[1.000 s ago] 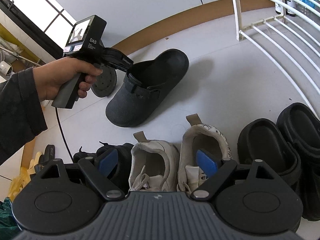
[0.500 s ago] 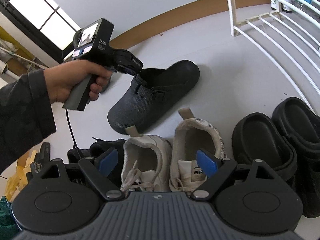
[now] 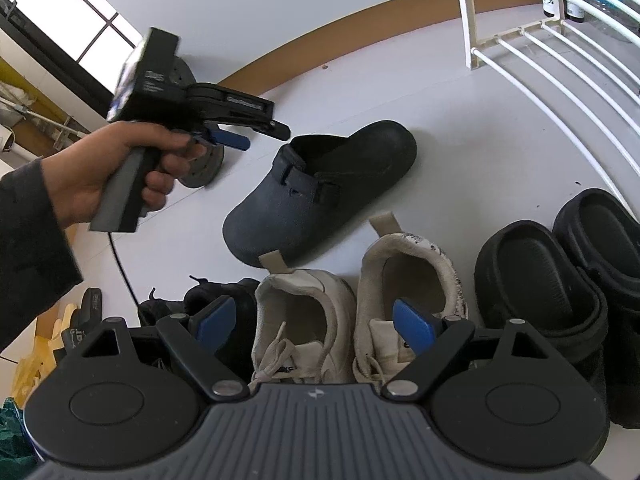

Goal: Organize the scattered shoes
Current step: 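Lower the black clog to the floor and open the left gripper, then move the right gripper to the black clog and grasp its heel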

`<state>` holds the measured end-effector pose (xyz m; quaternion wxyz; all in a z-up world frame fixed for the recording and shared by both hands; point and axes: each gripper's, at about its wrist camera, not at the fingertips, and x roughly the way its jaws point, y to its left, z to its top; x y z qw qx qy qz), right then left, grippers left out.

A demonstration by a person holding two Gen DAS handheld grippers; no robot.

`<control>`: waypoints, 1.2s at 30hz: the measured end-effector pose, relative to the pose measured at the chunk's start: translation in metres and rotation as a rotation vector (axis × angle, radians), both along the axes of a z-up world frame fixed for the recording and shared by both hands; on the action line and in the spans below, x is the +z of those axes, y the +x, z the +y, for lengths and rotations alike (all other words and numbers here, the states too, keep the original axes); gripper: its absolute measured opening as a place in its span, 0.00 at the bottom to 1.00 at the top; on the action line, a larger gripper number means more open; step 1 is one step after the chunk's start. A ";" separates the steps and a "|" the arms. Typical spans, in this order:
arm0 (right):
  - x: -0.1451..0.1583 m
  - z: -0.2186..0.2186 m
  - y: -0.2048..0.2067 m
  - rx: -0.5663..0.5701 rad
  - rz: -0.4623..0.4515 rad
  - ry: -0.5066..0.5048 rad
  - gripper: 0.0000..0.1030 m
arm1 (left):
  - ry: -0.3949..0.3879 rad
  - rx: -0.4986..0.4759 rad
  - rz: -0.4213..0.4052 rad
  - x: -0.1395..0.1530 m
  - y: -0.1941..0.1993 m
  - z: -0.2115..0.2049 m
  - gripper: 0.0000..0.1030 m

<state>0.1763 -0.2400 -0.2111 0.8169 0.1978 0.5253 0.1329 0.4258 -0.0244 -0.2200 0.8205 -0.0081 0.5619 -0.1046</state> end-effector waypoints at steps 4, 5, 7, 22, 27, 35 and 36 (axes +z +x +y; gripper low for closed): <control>0.000 0.003 0.003 -0.027 -0.003 0.007 0.87 | -0.016 0.020 -0.028 0.008 -0.019 0.018 0.66; 0.000 0.005 0.004 -0.033 -0.003 0.008 0.87 | -0.021 0.025 -0.032 0.012 -0.026 0.018 0.66; 0.000 0.008 0.006 -0.038 -0.005 0.006 0.87 | -0.036 0.034 -0.041 0.022 -0.044 0.018 0.66; 0.009 0.039 0.029 -0.018 -0.061 -0.049 0.87 | -0.079 0.127 -0.117 0.050 -0.133 0.055 0.65; 0.005 0.047 0.037 -0.047 -0.058 -0.034 0.87 | -0.090 0.128 -0.133 0.052 -0.148 0.054 0.68; -0.005 0.065 0.062 -0.065 -0.038 -0.070 0.87 | -0.125 0.191 -0.145 0.056 -0.169 0.073 0.68; -0.009 0.068 0.068 -0.059 -0.026 -0.076 0.87 | -0.121 0.190 -0.150 0.056 -0.169 0.076 0.68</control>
